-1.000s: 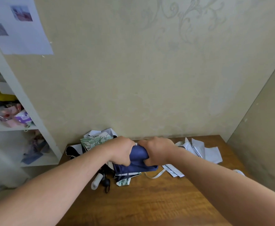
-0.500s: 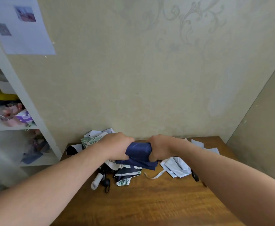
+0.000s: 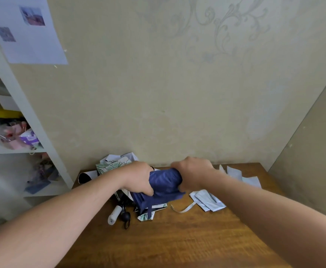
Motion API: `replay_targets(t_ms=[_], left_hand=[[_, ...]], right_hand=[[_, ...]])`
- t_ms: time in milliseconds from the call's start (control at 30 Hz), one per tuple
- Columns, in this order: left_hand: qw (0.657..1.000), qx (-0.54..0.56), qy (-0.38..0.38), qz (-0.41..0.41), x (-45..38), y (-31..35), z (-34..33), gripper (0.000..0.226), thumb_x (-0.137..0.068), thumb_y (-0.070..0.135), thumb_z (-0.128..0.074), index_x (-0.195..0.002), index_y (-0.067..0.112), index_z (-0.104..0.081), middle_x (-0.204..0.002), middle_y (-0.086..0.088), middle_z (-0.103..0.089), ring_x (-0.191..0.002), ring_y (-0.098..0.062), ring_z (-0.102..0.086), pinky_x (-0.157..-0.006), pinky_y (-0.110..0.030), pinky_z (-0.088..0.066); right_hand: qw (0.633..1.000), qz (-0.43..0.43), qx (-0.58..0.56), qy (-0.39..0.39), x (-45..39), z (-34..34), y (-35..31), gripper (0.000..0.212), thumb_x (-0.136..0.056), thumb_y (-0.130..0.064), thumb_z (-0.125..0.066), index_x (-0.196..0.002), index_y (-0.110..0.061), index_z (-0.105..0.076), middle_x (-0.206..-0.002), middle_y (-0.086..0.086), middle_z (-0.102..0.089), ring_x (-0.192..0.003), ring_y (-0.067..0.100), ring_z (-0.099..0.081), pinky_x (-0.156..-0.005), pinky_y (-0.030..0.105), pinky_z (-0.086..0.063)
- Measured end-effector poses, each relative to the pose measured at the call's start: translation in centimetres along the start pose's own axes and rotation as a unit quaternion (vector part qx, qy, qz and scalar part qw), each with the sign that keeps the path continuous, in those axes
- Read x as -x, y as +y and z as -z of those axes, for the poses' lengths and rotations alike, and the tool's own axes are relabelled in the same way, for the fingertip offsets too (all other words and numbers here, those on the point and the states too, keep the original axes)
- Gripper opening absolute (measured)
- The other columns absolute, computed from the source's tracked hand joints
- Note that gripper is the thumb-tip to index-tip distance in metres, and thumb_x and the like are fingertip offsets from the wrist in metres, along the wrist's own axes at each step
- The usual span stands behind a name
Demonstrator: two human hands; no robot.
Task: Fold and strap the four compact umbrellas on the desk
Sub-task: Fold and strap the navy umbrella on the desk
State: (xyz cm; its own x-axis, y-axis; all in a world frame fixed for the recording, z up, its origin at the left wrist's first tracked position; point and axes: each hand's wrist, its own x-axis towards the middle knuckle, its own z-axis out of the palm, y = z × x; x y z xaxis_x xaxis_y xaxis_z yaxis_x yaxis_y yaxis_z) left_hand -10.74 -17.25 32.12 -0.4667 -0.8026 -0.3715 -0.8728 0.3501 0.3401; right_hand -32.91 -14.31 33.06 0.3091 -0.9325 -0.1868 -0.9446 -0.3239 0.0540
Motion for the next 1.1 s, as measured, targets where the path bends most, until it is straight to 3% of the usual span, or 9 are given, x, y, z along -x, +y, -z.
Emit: replay_targets(t_ms=[100, 267, 400, 500, 600, 700, 867, 967, 1100], left_hand=[[0.997, 0.062, -0.035, 0.015, 0.0, -0.6, 0.5, 0.041, -0.068, 0.043, -0.087, -0.089, 0.018, -0.064, -0.084, -0.001, -0.07, -0.078, -0.025, -0.069, -0.066, -0.033, -0.048], [0.996, -0.068, -0.049, -0.015, 0.3, 0.2, 1.1, 0.037, -0.077, 0.046, -0.082, -0.09, 0.021, -0.059, -0.088, 0.001, -0.066, -0.08, -0.022, -0.065, -0.069, -0.038, -0.05], [0.982, -0.179, 0.034, -0.042, 0.3, 0.3, 0.6, 0.031, -0.075, 0.028, -0.075, -0.096, 0.023, -0.053, -0.084, 0.002, -0.059, -0.076, -0.024, -0.062, -0.059, -0.036, -0.045], [0.963, -0.243, 0.093, -0.073, 0.4, 0.6, 0.5, 0.024, -0.084, 0.023, -0.065, -0.101, 0.029, -0.049, -0.088, 0.005, -0.053, -0.077, -0.023, -0.056, -0.06, -0.034, -0.041], [0.966, -0.222, 0.101, -0.084, 0.5, 0.7, 0.2, 0.018, -0.084, 0.024, -0.061, -0.092, 0.031, -0.047, -0.085, 0.005, -0.052, -0.078, -0.025, -0.057, -0.059, -0.033, -0.038], [0.978, -0.184, 0.076, -0.063, 0.4, 0.6, 0.1, 0.017, -0.081, 0.022, -0.061, -0.083, 0.029, -0.046, -0.083, 0.004, -0.054, -0.079, -0.026, -0.06, -0.058, -0.034, -0.043], [0.984, -0.158, 0.075, -0.032, -0.4, 0.3, 0.4, 0.013, -0.077, 0.022, -0.063, -0.087, 0.024, -0.055, -0.084, -0.003, -0.061, -0.076, -0.026, -0.063, -0.064, -0.041, -0.056], [0.983, -0.161, 0.082, -0.04, -0.7, 1.1, 0.3, 0.013, -0.081, 0.025, -0.064, -0.087, 0.026, -0.053, -0.079, 0.0, -0.058, -0.073, -0.024, -0.063, -0.059, -0.036, -0.051], [0.986, -0.146, 0.076, -0.026, -0.8, 1.8, 0.3, 0.016, -0.082, 0.026, -0.067, -0.078, 0.025, -0.051, -0.076, -0.002, -0.06, -0.07, -0.023, -0.062, -0.057, -0.033, -0.048]], right_hand=[[0.995, 0.004, 0.034, 0.097, 0.0, -1.6, -0.3, 0.05, -0.077, -0.035, -0.073, -0.12, -0.027, -0.047, -0.1, 0.0, -0.058, -0.095, 0.032, -0.061, -0.065, 0.036, -0.041], [0.998, 0.007, -0.017, 0.067, 0.0, -1.8, -0.3, 0.043, -0.072, -0.036, -0.068, -0.113, -0.035, -0.055, -0.09, -0.006, -0.062, -0.078, 0.027, -0.059, -0.063, 0.034, -0.048], [0.989, -0.017, -0.142, -0.039, -0.6, -1.8, -0.3, 0.035, -0.063, -0.033, -0.071, -0.097, -0.03, -0.062, -0.081, -0.004, -0.068, -0.073, 0.023, -0.066, -0.064, 0.038, -0.06], [0.918, -0.027, -0.345, -0.191, -1.0, -1.3, 0.6, 0.02, -0.068, -0.009, -0.071, -0.088, -0.01, -0.065, -0.07, 0.008, -0.061, -0.056, 0.022, -0.055, -0.056, 0.035, -0.047], [0.897, -0.001, -0.36, -0.256, -0.8, -0.4, 1.1, 0.017, -0.074, -0.002, -0.07, -0.088, -0.01, -0.064, -0.066, 0.008, -0.058, -0.055, 0.022, -0.052, -0.056, 0.032, -0.044], [0.919, 0.021, -0.326, -0.218, -0.6, 0.5, 2.0, 0.029, -0.08, -0.004, -0.074, -0.101, -0.02, -0.065, -0.066, -0.01, -0.065, -0.059, 0.012, -0.06, -0.06, 0.028, -0.048], [0.932, 0.004, -0.343, -0.117, -1.0, 2.6, 1.5, 0.082, -0.072, -0.038, -0.062, -0.151, -0.03, -0.045, -0.134, -0.002, -0.059, -0.115, 0.018, -0.059, -0.091, 0.031, -0.047], [0.972, 0.055, -0.229, -0.002, -1.6, 1.6, -1.1, 0.069, -0.079, -0.06, -0.065, -0.141, -0.033, -0.053, -0.124, -0.003, -0.059, -0.113, 0.021, -0.057, -0.095, 0.039, -0.049], [0.993, 0.063, -0.057, 0.083, -1.7, -2.0, -2.5, 0.065, -0.077, -0.063, -0.071, -0.127, -0.03, -0.043, -0.102, -0.002, -0.063, -0.089, 0.028, -0.063, -0.069, 0.038, -0.049]])
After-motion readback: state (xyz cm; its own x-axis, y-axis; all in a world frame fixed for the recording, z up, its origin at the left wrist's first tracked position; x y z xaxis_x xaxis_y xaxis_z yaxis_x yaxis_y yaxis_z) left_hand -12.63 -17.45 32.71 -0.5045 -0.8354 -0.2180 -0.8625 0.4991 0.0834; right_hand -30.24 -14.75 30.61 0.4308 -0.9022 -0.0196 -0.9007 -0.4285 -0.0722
